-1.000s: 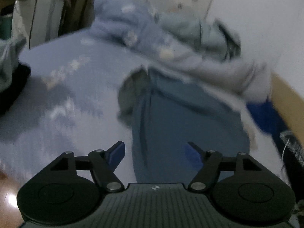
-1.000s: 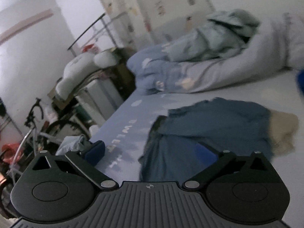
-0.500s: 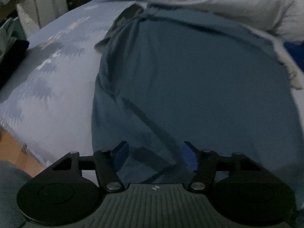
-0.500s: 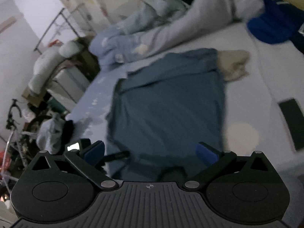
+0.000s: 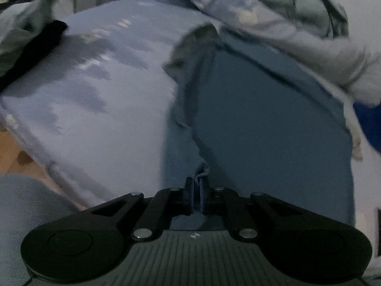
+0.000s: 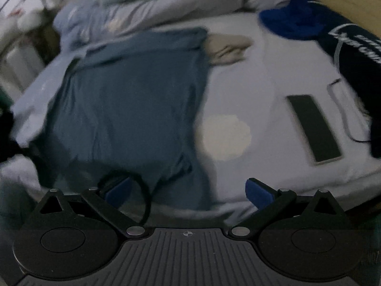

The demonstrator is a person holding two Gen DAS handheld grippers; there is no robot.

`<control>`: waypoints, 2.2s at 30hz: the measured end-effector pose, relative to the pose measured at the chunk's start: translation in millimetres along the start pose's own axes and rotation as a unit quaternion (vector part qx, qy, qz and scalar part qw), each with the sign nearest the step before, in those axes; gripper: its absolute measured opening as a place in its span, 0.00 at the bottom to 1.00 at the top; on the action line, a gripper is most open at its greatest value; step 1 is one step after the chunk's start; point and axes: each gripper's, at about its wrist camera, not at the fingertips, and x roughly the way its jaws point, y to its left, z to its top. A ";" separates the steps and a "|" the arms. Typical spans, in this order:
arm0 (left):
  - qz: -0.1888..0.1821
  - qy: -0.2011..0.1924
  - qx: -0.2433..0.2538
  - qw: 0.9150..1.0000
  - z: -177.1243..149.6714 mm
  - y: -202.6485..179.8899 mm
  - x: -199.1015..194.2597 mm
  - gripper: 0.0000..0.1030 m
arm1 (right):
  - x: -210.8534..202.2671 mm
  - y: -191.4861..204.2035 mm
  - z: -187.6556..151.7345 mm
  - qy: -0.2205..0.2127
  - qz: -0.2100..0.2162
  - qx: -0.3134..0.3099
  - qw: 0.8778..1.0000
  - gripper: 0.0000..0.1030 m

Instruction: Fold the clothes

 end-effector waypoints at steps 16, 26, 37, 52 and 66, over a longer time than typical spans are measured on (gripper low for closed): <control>-0.001 -0.009 -0.045 0.999 13.9 52.6 -47.2 0.06 | 117.9 -21.5 -6.5 0.126 -0.006 0.030 0.992 0.50; -0.026 -0.033 -0.045 0.998 24.2 56.2 -74.5 0.06 | 66.2 -13.8 1.9 0.065 0.046 0.041 0.996 0.07; -0.082 -0.085 -0.042 0.992 32.4 58.8 -138.9 0.05 | -61.4 -25.6 47.1 -0.087 0.113 0.061 0.988 0.07; -0.118 -0.036 -0.005 0.992 -1.9 64.6 -119.7 0.11 | -37.3 -43.9 22.6 -0.061 0.111 0.066 0.990 0.07; -0.065 0.088 0.035 0.993 -28.4 11.6 17.8 0.51 | -20.3 -46.5 9.6 -0.034 0.103 0.071 0.992 0.07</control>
